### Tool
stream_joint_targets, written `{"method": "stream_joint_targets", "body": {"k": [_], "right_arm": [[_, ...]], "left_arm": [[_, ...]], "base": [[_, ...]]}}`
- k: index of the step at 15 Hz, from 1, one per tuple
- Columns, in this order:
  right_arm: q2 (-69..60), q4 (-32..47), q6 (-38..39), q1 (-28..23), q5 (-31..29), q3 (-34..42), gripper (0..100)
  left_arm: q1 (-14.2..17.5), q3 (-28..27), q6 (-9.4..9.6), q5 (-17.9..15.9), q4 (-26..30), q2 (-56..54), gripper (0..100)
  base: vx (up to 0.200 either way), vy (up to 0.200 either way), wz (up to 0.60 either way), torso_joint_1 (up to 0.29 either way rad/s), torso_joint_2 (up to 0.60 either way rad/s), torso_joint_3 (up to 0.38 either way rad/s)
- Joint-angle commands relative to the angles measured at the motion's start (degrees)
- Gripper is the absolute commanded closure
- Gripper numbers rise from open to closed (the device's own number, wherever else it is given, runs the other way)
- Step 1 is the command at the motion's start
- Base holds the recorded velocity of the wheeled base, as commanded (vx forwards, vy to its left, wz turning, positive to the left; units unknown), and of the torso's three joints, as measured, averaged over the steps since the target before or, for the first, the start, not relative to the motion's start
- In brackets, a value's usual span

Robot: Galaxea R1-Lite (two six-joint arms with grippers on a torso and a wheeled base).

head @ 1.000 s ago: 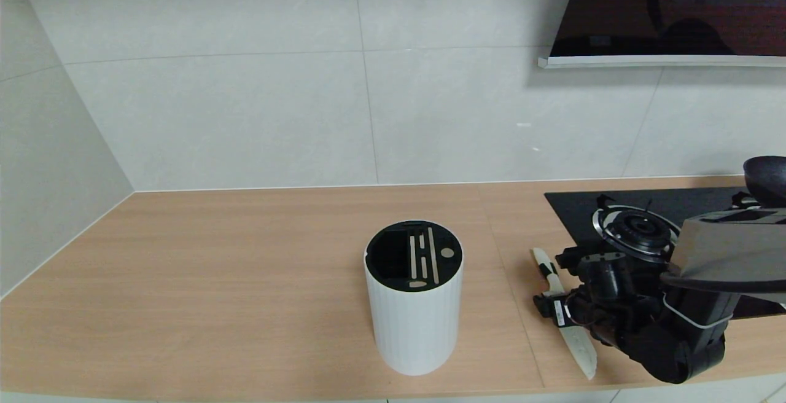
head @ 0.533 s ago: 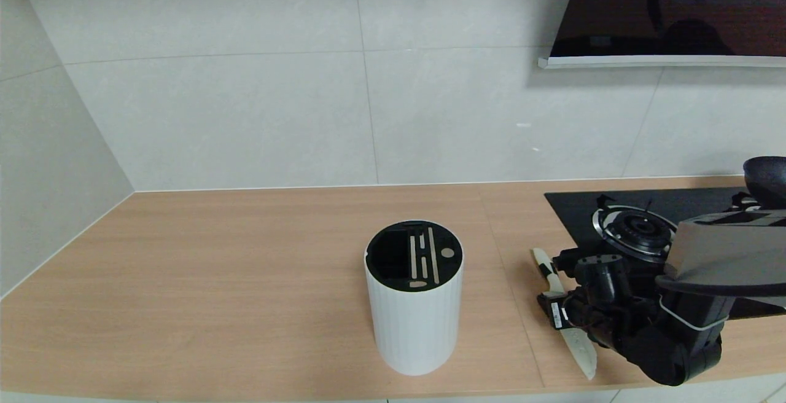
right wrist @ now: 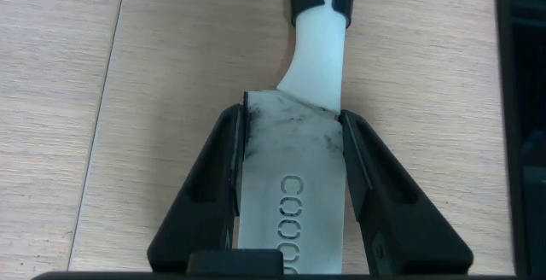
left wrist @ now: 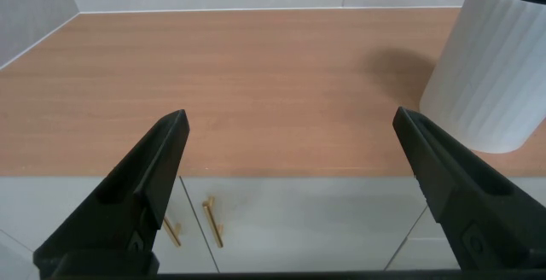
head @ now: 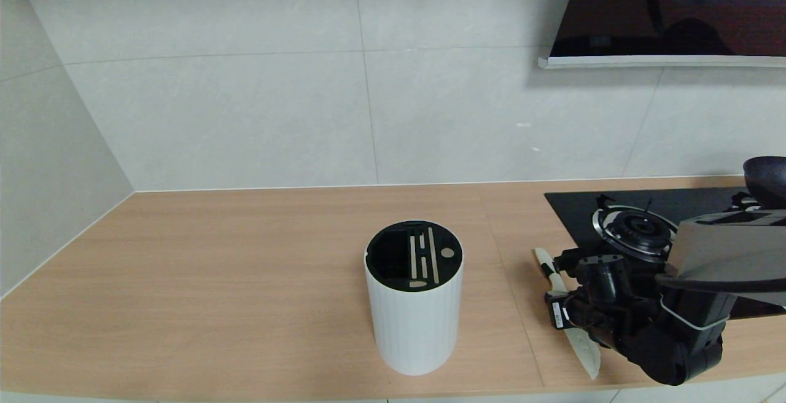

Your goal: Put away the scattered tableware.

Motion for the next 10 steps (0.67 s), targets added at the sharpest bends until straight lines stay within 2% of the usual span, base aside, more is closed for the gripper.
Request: {"method": "stream_joint_targets", "body": {"k": [1,7,10], "right_arm": [[-1.4,-0.04,0.08,0.0,-0.06,0.0,100],[-13.61,0.49,1.22,-0.09,0.03,1.67,100],[-13.26,-0.04,1.4,-0.09,0.21,2.02,100]], "left_arm": [[0.0,0.0,-0.06,-0.01,0.0,0.0,0],[0.0,0.0,-0.15,-0.01,0.0,0.0,0],[0.0,0.0,0.2,-0.1,0.0,0.09,0]], "base": [[0.0,0.0,0.0,0.0,0.0,0.0],[0.0,0.0,0.0,0.0,0.0,0.0],[0.0,0.0,0.0,0.0,0.0,0.0]]}}
